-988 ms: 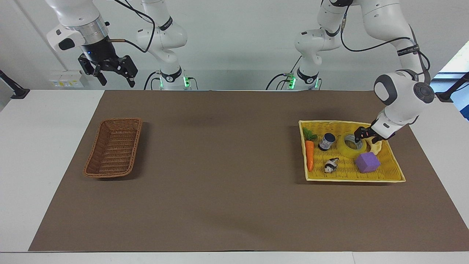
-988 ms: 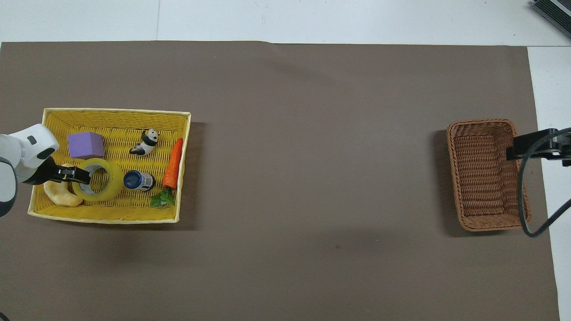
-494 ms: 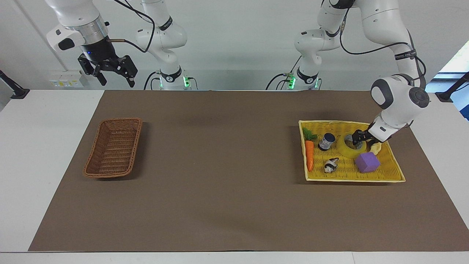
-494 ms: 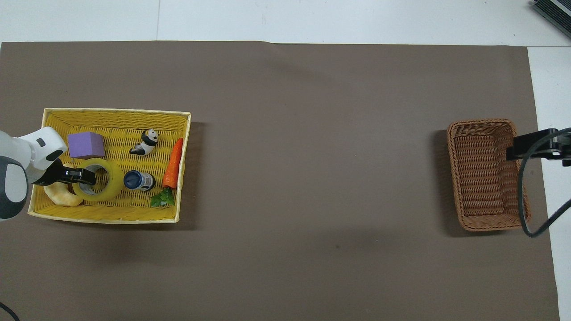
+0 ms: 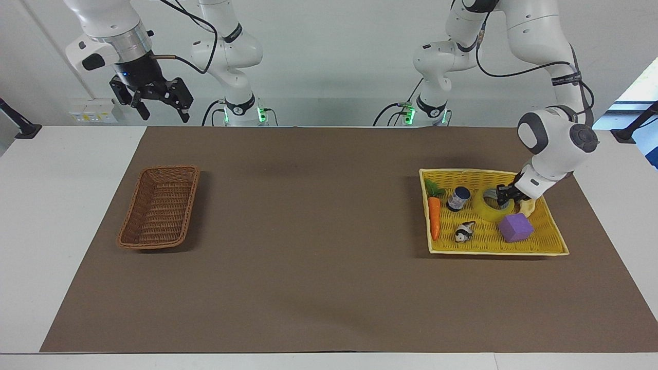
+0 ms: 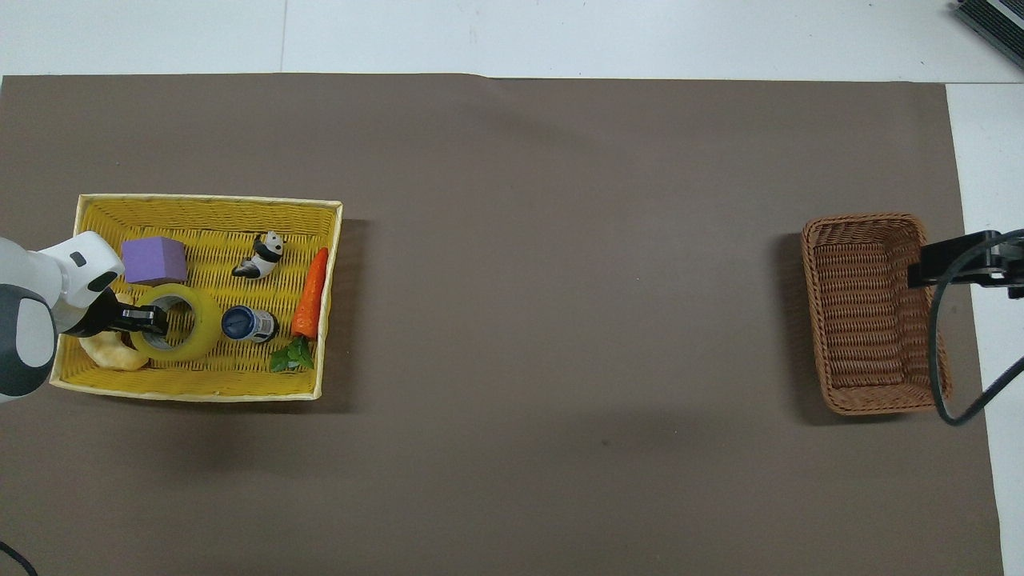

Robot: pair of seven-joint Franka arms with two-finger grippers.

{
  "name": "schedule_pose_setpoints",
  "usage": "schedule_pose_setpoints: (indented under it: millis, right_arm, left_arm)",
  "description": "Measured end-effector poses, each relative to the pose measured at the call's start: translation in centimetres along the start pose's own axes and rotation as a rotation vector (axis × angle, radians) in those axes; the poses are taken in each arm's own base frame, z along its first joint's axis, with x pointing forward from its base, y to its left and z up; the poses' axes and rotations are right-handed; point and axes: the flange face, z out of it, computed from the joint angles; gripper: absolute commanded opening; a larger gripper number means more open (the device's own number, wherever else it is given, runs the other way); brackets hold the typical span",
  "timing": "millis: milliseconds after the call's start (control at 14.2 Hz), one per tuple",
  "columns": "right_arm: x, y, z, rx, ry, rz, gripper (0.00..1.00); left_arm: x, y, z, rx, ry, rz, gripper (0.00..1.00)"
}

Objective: Move tape to another basket
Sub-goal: 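Grasp the yellow tape roll by its rim with the left gripper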

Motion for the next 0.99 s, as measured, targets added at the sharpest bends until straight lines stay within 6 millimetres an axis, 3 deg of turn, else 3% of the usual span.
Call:
schedule_pose_setpoints:
  millis: [141,565,988]
  right_arm:
    - [0.0,0.0,0.0,0.000,0.000,0.000,1.00]
    - [0.0,0.0,0.0,0.000,0.000,0.000,1.00]
    - [0.0,0.0,0.0,0.000,0.000,0.000,1.00]
  left_arm:
    - [0.5,0.0,-1.7,-0.004,-0.014,0.000,0.00]
    - [2.0,0.8,-9.6,-0.008,-0.014,-0.063,0.00]
    - [0.7,1.6,-20.3,-0.009,0.006,-0.071,0.00]
